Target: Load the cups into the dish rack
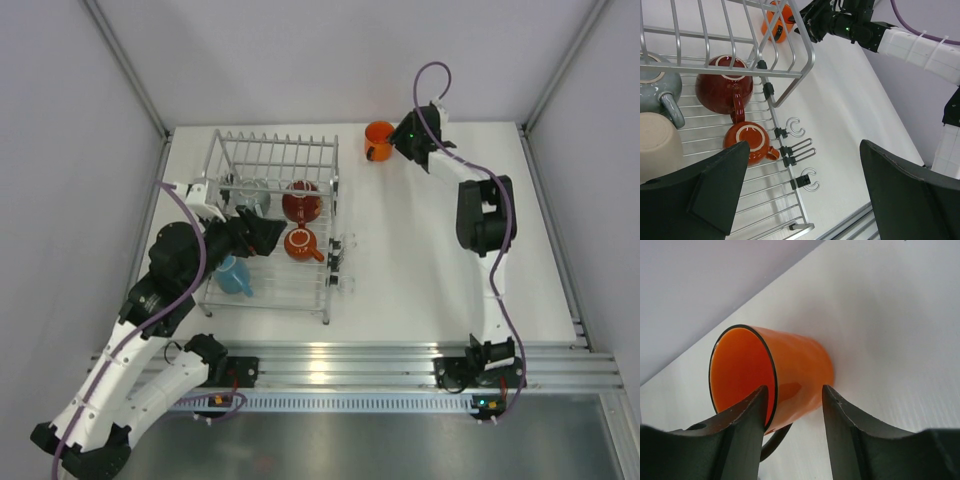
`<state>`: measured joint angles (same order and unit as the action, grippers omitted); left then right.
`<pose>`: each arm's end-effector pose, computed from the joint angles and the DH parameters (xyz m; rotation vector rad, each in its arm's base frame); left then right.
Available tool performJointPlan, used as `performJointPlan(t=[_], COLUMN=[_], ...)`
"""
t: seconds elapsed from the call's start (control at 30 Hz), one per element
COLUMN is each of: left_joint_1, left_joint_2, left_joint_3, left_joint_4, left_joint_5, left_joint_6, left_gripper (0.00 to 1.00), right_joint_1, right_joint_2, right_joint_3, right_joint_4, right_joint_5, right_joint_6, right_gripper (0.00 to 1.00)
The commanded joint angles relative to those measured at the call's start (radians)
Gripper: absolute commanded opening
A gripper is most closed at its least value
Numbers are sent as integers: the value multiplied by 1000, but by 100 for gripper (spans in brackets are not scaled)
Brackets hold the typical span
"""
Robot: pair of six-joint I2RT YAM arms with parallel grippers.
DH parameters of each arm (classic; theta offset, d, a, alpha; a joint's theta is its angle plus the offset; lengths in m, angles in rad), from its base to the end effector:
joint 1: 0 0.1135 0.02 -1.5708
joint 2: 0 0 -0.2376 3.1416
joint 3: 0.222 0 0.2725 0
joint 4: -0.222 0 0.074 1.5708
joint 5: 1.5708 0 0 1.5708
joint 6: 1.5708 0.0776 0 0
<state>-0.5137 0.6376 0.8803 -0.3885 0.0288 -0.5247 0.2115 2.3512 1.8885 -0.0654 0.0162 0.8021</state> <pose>0.1928 -0.1114 0.3550 0.0124 1.7820 -0.7861 0.5700 0.1211 0.1410 0.6367 2.0586 0.5855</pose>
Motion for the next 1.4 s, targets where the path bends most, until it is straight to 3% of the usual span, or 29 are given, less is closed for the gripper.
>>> performJointPlan(t=[0.0, 0.4, 0.6, 0.7, 0.8, 1.1, 1.37], left_joint_1=[-2, -2, -3, -3, -2, -2, -2], left_joint_2=[4, 10, 5, -1, -6, -38, -38], left_joint_3=[0, -14, -12, -15, -17, -35, -40], left_joint_4=[91, 100, 103, 102, 103, 102, 105], left_joint_5=[5, 17, 20, 25, 31, 88, 166], left_joint_6=[-3, -37, -43, -50, -60, -81, -123], left_gripper=[97, 97, 97, 97, 97, 94, 93], right_joint_1=[-11, -11, -11, -11, -12, -35, -78], right_joint_2=[23, 59, 24, -19, -61, -245, -472], right_joint_3=[55, 72, 14, -52, -117, -353, -713], right_joint_4=[39, 18, 24, 48, 55, 165, 300], right_joint_5=[-9, -79, -78, -78, -81, -145, -202], right_joint_6=[-3, -29, -44, -58, -81, -127, -119], right_gripper=[47, 36, 22, 8, 0, 0, 0])
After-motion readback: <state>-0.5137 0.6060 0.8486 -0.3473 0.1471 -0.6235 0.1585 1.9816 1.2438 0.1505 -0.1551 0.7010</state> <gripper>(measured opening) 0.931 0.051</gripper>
